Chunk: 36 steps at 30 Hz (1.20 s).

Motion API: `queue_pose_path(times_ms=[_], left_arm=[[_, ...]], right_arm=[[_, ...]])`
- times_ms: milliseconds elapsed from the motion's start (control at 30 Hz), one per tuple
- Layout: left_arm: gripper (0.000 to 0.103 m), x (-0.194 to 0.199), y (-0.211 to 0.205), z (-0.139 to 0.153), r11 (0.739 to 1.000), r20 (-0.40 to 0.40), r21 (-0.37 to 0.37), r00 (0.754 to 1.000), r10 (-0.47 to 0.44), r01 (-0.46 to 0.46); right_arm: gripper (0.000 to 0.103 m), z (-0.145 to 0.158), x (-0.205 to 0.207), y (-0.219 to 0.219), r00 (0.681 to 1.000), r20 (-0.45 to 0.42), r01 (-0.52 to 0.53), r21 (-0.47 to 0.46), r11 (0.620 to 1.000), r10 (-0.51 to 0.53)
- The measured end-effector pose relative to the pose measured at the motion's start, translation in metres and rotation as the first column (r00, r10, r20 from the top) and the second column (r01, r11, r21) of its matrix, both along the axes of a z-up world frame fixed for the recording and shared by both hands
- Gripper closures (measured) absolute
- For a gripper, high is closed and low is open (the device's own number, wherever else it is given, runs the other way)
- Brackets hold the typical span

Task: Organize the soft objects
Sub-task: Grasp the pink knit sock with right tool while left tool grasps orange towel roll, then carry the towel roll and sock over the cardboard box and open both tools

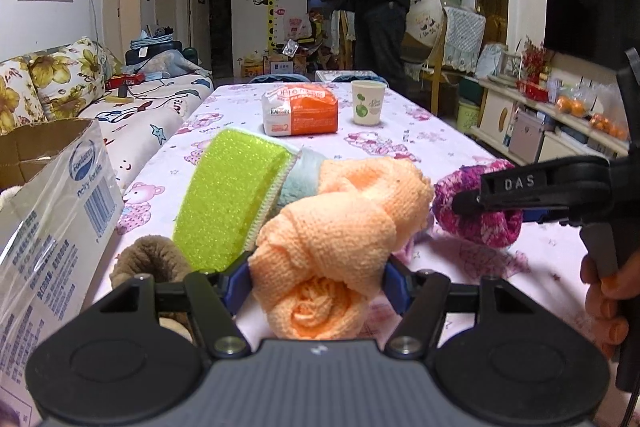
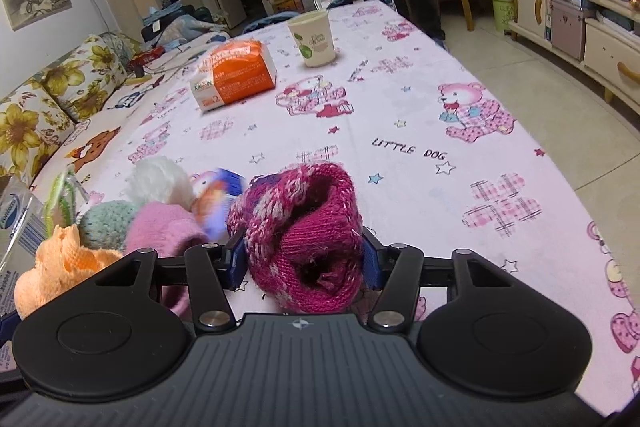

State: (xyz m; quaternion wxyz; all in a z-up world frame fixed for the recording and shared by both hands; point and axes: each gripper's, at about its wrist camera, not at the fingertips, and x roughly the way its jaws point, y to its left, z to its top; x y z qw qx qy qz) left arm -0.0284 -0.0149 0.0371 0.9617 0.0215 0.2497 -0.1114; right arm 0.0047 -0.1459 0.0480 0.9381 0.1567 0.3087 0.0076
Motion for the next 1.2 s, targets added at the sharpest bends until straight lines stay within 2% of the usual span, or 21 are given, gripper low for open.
queue_pose_path(times_ms=[433,800,1200], left_arm=[[0.037,-0.008,0.020,0.011,0.996,0.038,-0.087,0.999,0.011,-0.007],[0.037,-0.019,0.039,0.022,0.989,0.069,-0.144,0.997,0.036,-0.025],[0.037,-0.031,0.069,0.037,0.966,0.130,-0.250,0.987,0.097,-0.062]], right_arm=[[0.035,0.014,-0.023,0.026,0.997,0.070,-0.026,-0.069,0.997,0.031],[0.035,0.019,-0.033,0.041,0.993,0.099,-0.057,-0.088,0.994,0.066],[0.035,0.038,-0.047,0.057,0.977,0.168,-0.115,-0.112,0.987,0.133]])
